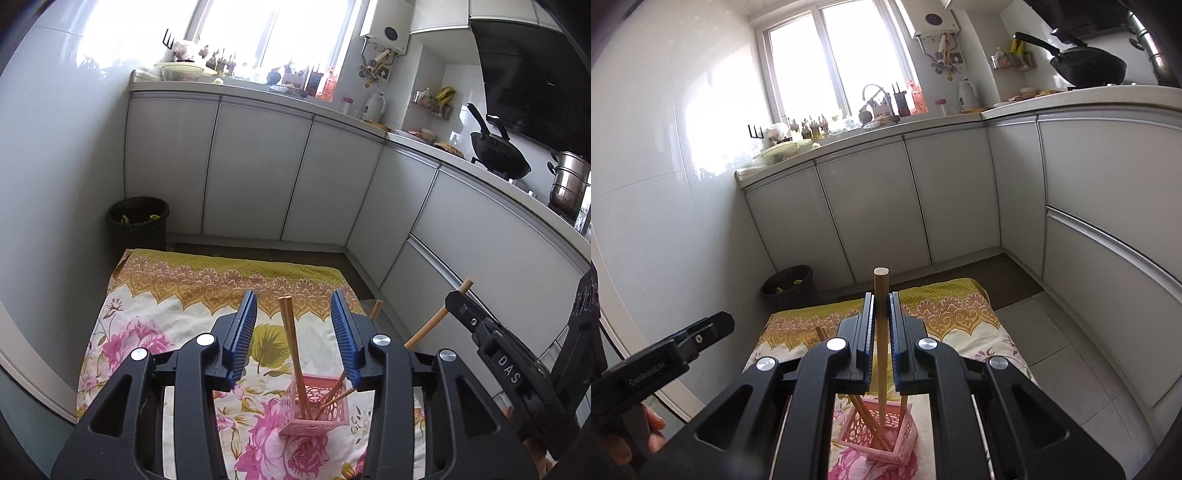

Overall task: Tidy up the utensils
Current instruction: 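Lower the chopstick into the pink cup and open the left gripper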

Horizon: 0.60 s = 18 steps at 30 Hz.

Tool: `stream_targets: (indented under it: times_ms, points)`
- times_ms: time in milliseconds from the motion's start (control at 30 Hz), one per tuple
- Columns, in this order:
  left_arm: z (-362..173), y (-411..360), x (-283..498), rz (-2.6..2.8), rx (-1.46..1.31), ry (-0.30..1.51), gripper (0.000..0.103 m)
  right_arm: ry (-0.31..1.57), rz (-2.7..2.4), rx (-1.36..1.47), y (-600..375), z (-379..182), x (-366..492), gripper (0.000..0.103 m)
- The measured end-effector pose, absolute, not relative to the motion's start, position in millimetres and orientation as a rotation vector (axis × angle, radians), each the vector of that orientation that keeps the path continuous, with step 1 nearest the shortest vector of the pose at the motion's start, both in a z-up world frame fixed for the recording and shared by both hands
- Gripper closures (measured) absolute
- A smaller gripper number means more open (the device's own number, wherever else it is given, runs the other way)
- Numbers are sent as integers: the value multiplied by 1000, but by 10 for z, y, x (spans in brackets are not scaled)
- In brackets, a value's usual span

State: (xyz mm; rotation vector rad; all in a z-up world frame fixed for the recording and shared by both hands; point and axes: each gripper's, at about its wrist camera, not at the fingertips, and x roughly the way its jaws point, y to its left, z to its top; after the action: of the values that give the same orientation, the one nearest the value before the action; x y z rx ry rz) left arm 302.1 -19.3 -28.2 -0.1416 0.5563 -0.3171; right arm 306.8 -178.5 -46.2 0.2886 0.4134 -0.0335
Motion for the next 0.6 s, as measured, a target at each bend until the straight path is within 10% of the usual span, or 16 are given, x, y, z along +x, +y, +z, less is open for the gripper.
stream_targets:
  times_ms: [167, 267, 467, 600]
  points:
    - [-398, -116, 3039, -288, -151, 592, 63, 452, -25, 281, -1677, -697, 3151, 90]
    - [-400, -75, 3008, -267, -143, 587, 57, 437, -52, 294, -1686, -725, 3121, 34]
    - [-393, -55, 2928, -280, -122, 594, 48, 358, -147, 356, -1939, -558, 2847, 7]
    - [-402, -80, 2832, -288, -108, 596, 34, 370, -231, 358, -2162, -478, 2642, 7]
